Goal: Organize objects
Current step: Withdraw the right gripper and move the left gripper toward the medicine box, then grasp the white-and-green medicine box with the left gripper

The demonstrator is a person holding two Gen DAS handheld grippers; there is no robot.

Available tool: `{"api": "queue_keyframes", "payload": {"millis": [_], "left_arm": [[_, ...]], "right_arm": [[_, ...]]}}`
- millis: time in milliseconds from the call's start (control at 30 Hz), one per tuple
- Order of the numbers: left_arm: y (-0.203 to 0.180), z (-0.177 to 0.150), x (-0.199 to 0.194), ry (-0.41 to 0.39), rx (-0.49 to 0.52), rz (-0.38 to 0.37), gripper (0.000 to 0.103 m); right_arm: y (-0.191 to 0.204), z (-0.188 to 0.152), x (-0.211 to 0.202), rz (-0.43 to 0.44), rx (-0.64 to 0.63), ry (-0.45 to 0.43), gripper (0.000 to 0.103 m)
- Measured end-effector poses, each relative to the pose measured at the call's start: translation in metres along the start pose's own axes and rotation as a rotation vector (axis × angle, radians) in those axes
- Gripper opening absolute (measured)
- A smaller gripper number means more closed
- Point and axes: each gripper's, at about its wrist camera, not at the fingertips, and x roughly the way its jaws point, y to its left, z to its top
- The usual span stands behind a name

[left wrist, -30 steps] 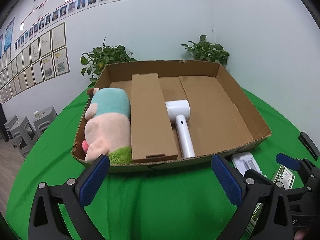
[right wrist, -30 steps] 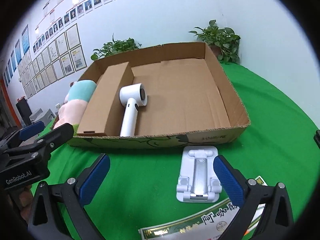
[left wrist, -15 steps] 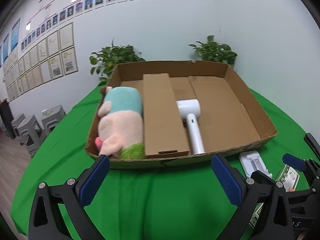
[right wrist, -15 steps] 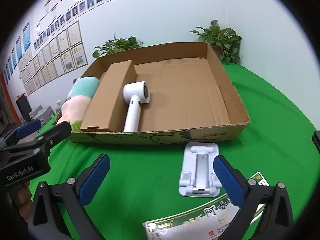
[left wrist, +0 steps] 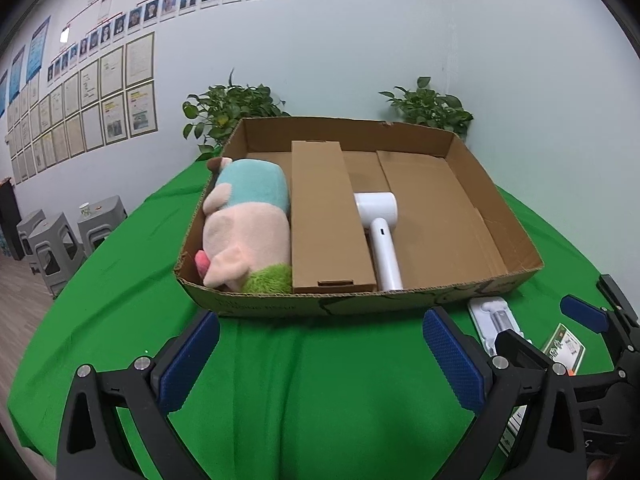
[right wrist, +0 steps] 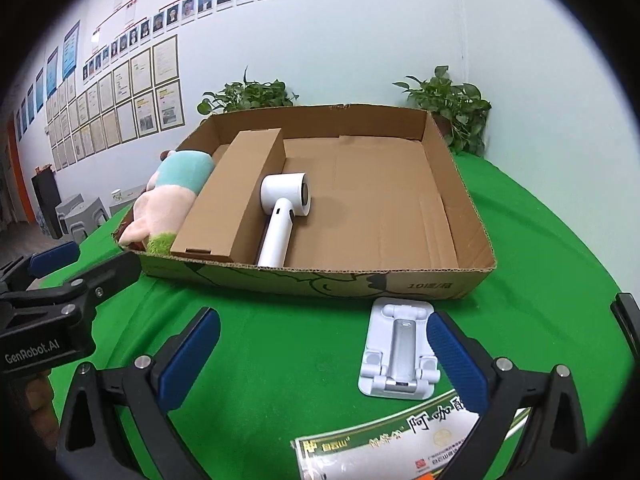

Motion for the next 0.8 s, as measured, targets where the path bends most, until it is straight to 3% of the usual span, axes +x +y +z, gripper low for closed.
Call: {"api": "queue_keyframes", "payload": {"millis": [67,200,367,600,700,800], "left_arm": [[-0.003,-0.003,0.001,0.016,-0.011,-0.029,0.102],[-0.011,-0.009,0.005,0.065,-0.025,-0.155,0.102],[-0.025,-0.025,0.014,0.168,-0.048,-0.32,0.102],[-0.058,-0.051,0.023,0.262,-0.033,-0.481,0.101],[-0.064,-0.059,0.023,0.28,-0.019,-0.489,0.101],[-0.06,-0.066,0.023,0.3,-0.026,-0.493,0.101]], "right_arm": [[-0.005,-0.001,-0.002,0.004,-0.005,0.002,0.103],[-0.027,-0.004,-0.005,-0.011,-0.027,0.015,0.103],[-0.086,-0.016,-0.007,-0.022,-0.03,0.075,0.103],[-0.16,-0.042,0.019,0.123,0.17,0.247,0.103],[-0.152,-0.052,0.022,0.195,0.205,0.286,0.103],[-0.113,-0.06,0.016,0.289,0.146,0.31,0.103]]}}
